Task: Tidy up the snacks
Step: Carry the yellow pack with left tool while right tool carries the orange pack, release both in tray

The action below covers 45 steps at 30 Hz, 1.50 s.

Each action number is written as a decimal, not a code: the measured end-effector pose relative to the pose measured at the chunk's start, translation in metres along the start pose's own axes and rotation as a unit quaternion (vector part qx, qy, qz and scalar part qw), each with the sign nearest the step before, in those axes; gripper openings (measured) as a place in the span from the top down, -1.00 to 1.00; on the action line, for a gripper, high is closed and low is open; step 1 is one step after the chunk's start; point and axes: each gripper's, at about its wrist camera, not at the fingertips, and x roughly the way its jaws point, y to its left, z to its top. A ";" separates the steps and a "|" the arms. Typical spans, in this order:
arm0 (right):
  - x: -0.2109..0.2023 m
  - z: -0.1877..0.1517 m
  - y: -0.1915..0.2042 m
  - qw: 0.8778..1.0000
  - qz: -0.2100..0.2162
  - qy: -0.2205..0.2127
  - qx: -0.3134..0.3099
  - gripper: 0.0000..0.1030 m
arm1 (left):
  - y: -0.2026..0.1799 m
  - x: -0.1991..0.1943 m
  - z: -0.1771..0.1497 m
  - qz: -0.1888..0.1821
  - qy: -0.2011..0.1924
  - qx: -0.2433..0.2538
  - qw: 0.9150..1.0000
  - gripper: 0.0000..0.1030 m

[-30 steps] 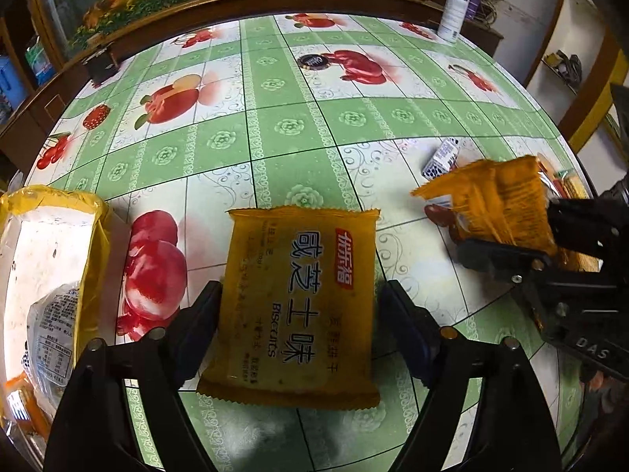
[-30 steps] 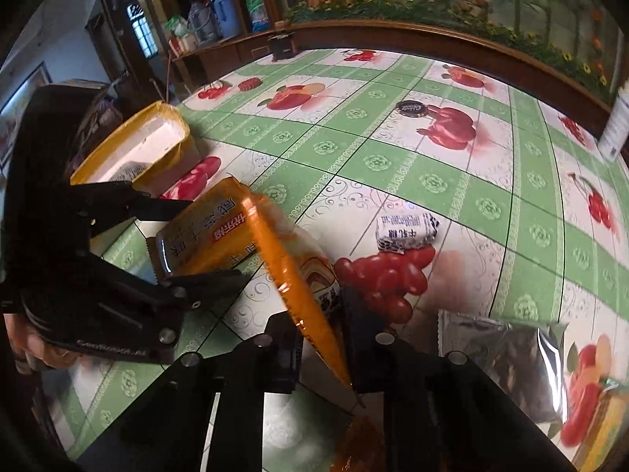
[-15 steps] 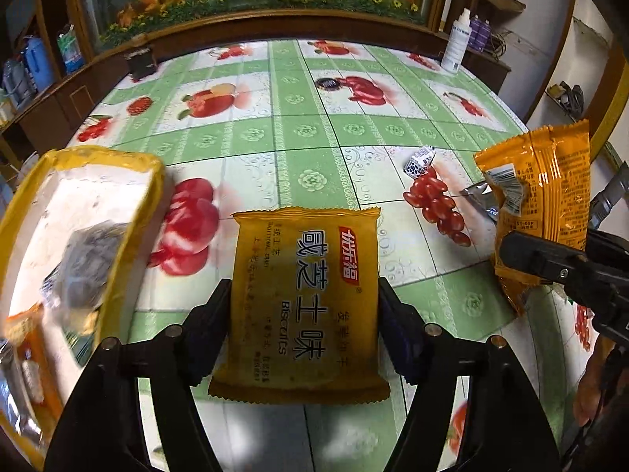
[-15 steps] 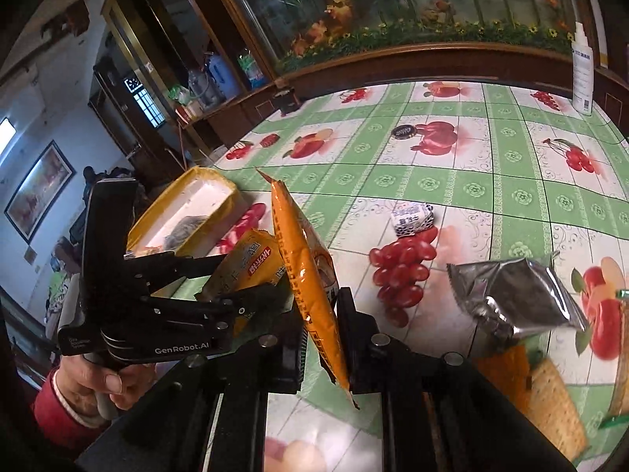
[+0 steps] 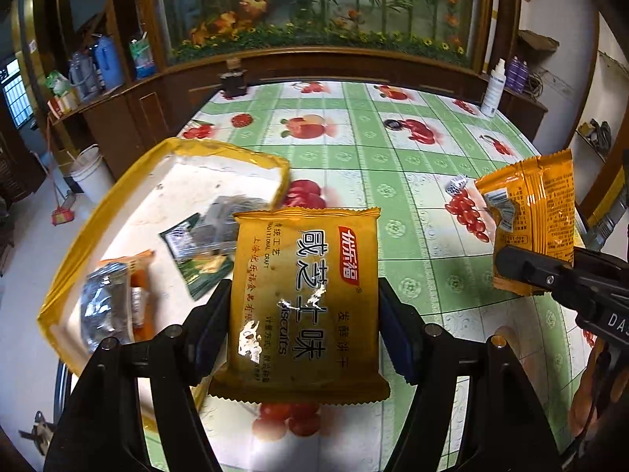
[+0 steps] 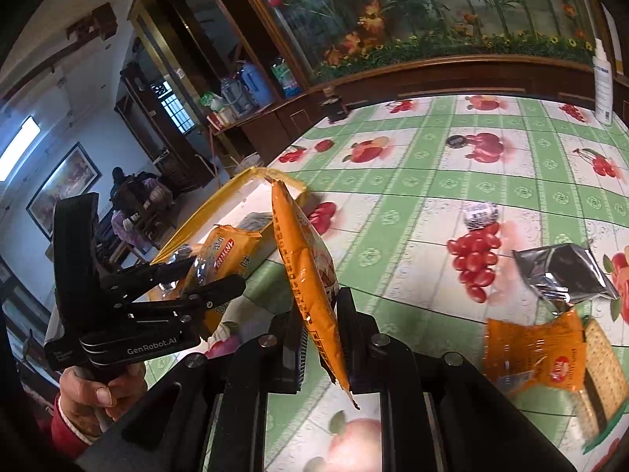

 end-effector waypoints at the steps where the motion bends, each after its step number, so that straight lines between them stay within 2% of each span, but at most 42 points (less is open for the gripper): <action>1: 0.001 -0.001 0.005 1.000 0.003 0.001 -0.003 0.72 | 0.003 -0.002 -0.001 0.004 -0.003 -0.002 1.000 -0.34; 13: 0.012 -0.003 0.043 0.999 0.015 0.013 -0.032 0.72 | 0.033 -0.016 -0.013 0.022 -0.018 -0.031 0.999 -0.34; 26: 0.046 0.004 0.084 0.996 0.042 0.035 -0.063 0.72 | 0.075 -0.017 -0.017 0.042 -0.021 -0.073 0.996 -0.35; 34: 0.090 0.025 0.113 0.994 0.056 0.048 -0.079 0.72 | 0.109 -0.003 -0.015 0.051 -0.007 -0.109 0.993 -0.35; 45: 0.161 0.063 0.125 0.995 0.040 0.063 -0.066 0.72 | 0.131 0.016 -0.002 0.066 -0.005 -0.126 0.990 -0.35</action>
